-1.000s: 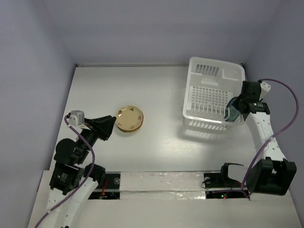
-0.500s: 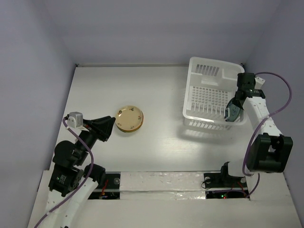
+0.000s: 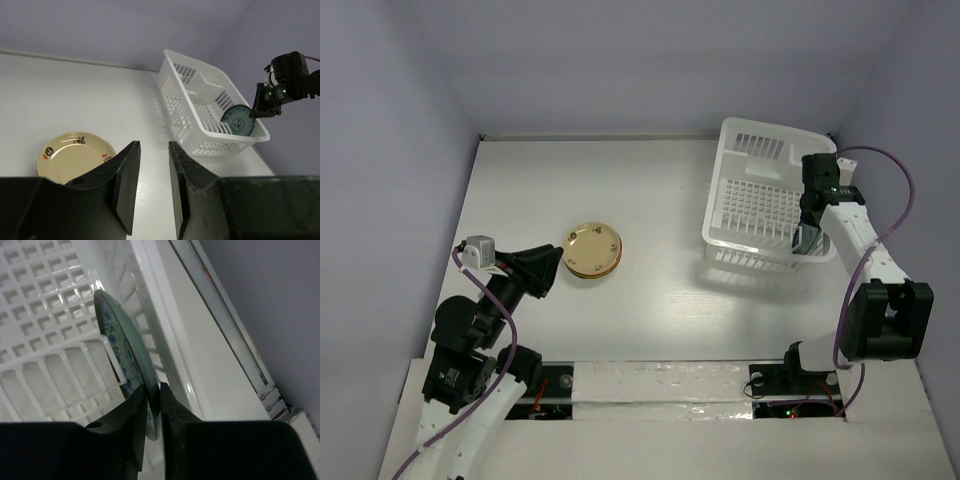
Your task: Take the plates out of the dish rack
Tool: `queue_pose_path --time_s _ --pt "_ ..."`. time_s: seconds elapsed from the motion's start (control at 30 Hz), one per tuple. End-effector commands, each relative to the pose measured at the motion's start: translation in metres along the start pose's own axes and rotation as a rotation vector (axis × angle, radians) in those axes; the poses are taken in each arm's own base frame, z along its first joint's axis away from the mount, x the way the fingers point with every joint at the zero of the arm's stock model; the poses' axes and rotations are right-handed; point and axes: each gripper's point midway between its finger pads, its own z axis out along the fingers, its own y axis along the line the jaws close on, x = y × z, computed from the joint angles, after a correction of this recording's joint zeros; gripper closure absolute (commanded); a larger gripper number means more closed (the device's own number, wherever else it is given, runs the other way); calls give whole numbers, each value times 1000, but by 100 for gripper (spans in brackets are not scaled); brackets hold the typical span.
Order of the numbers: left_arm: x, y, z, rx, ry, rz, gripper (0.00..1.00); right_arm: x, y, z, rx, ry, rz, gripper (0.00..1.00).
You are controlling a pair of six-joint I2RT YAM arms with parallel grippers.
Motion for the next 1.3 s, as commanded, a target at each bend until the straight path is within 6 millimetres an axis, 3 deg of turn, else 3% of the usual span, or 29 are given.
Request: queue_pose_path --time_s 0.0,0.3,0.43,0.7,0.8,0.9,0.93,1.0,1.03,1.13,1.17,1.2,1.27 --pt "-9 -7 0 32 -35 8 74 -11 3 -23 25 -100 -64 100" --pt "-6 -6 2 27 -22 3 72 -27 -13 -60 244 -303 -167 100" --pt "-4 -6 4 30 -13 2 72 -39 -23 -82 299 -390 -99 100" --pt "-2 -5 6 28 -2 1 70 -66 -49 -134 186 -505 97 100" --pt "-1 -5 6 26 -2 1 69 -77 -48 -160 22 -537 176 100" --pt "0 -3 7 18 3 -1 67 -82 -10 -191 -324 -555 234 100" --pt "1 -2 9 11 10 -2 66 -82 18 -210 -510 -552 240 100" --pt "3 0 11 4 18 -3 66 -78 53 -231 -707 -542 208 100" --pt "4 3 13 -9 23 -1 65 -67 88 -253 -890 -529 161 100" --pt "3 9 15 -37 20 -1 65 -42 145 -277 -1100 -447 90 100" --pt "3 10 15 -41 21 0 65 -34 164 -297 -1180 -447 68 100" --pt "1 13 15 -56 14 0 65 -23 188 -295 -1200 -406 39 100" --pt "-1 21 17 -93 6 1 65 -15 217 -312 -1290 -389 8 100"
